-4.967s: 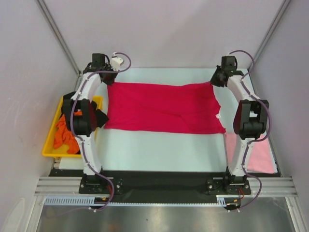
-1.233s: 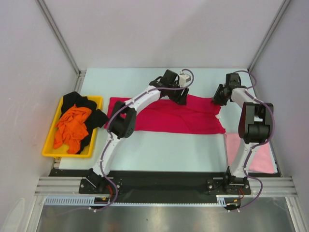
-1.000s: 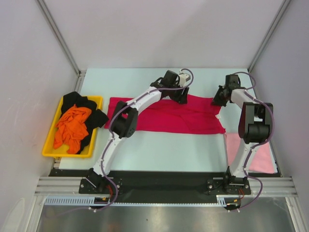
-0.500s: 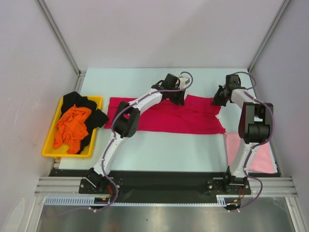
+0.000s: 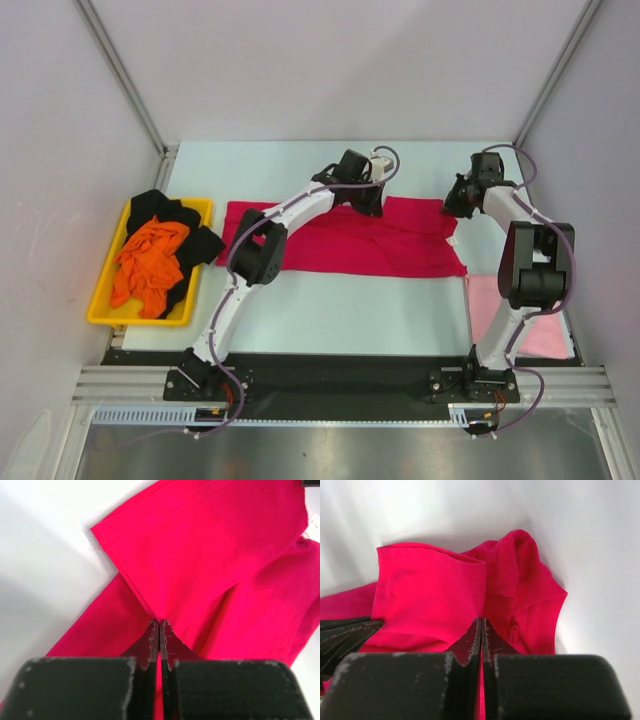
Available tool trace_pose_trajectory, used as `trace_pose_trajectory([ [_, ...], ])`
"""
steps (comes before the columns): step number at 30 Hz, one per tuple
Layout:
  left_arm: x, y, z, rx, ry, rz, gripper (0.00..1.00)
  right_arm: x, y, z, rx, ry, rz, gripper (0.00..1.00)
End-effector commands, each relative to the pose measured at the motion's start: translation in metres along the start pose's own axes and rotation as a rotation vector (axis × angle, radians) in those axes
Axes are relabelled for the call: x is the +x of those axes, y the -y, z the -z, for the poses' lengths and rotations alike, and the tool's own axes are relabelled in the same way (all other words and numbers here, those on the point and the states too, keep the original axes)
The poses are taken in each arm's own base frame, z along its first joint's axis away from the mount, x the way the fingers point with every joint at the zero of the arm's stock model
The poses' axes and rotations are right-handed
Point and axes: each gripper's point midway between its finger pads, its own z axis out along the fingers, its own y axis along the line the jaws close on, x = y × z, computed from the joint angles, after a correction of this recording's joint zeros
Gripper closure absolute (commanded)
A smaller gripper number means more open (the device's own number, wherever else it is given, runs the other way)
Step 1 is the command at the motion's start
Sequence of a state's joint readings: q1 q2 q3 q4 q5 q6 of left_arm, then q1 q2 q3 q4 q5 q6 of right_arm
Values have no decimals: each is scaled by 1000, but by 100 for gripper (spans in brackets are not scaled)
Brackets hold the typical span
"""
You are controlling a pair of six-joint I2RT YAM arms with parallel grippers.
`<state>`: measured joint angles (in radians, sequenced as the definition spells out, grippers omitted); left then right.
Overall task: Fold and stack the t-shirts
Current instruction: Fold the tshirt
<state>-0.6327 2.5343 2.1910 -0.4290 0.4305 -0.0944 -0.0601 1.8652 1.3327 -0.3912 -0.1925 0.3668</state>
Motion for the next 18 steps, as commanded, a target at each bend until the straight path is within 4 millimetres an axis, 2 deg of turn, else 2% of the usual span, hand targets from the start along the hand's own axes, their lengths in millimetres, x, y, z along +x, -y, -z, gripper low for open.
trace_pose_trajectory([
  [1, -48, 31, 37, 46, 103, -89, 100, -4, -9, 15, -25, 26, 26, 100],
  [6, -56, 48, 52, 104, 117, -95, 100, 1, -13, 28, -39, 29, 27, 100],
  [8, -52, 52, 56, 118, 102, -95, 100, 7, -12, 32, -40, 16, 25, 100],
  [10, -41, 52, 57, 123, 79, -102, 99, 17, -10, 37, -41, -4, 18, 100],
  [13, -4, 45, 49, 119, -4, -87, 98, 29, -10, 41, -52, -24, 2, 100],
  [14, 1, 43, 49, 117, -14, -86, 96, 38, -5, 40, -44, -42, -5, 100],
  [18, 10, 33, 41, 92, -31, -112, 80, 47, -5, 38, -57, -55, -21, 100],
])
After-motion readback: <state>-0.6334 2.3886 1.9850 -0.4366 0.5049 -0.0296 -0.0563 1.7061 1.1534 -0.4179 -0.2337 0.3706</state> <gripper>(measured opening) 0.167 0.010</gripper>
